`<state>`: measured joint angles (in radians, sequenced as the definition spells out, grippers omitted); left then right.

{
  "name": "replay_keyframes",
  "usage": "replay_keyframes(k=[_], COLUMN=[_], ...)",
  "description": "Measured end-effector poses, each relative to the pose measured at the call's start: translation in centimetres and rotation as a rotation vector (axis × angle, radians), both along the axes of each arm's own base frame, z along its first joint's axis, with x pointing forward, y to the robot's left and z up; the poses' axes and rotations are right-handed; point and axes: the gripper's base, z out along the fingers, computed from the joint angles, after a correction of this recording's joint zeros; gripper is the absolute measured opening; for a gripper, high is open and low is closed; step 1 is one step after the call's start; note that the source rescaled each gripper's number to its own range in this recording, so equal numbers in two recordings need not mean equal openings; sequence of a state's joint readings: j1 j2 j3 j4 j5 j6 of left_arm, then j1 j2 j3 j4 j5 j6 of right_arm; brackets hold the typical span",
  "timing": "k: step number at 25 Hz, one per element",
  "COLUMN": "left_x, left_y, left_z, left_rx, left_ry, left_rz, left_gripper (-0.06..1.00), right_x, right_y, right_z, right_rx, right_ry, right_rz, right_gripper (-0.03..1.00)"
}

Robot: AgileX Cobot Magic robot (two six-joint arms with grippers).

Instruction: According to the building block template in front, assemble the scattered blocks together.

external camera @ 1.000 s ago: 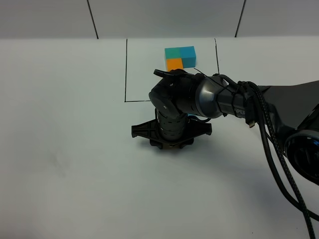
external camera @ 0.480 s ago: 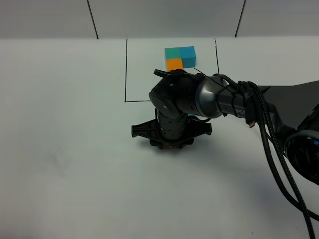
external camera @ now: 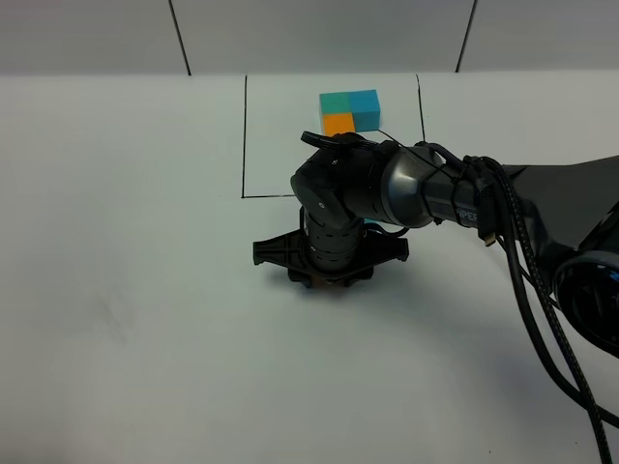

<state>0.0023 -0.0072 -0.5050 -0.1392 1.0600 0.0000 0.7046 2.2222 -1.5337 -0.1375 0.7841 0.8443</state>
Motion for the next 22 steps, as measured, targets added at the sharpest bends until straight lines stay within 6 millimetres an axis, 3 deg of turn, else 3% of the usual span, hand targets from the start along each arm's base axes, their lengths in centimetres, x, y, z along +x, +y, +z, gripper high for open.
replay_keyframes(k=[2,8,11,13,18,22], left_x=[0.0,0.0,0.0,0.0,0.0,0.0], left_y=[0.0,0.0,0.0,0.0,0.0,0.0], left_z=[0.0,0.0,0.0,0.0,0.0,0.0], left_rx=[0.000,0.000,0.000,0.000,0.000,0.000], left_ry=[0.000,0.000,0.000,0.000,0.000,0.000], left_rz=[0.000,0.000,0.000,0.000,0.000,0.000], left_gripper=[0.53,0.53,0.53,0.53,0.53,0.53], right_x=[0.0,0.0,0.0,-0.1,-1.3,-1.4], right_y=[0.1,0.3,0.2,0.1,-2.1,-7.2], right_z=[0.0,0.4,1.4,2.8,5.7,6.7], right_rx=[0.007,0.033,0.039,0.040,0.075,0.140], right_ry=[-0.001,-0.013,-0.026,-0.043,-0.033,-0.026], right_rz=[0.002,0.005,0.021,0.058,0.103,0.058], right_gripper=[0.13,0.61,0.85,0.94,1.00,1.00])
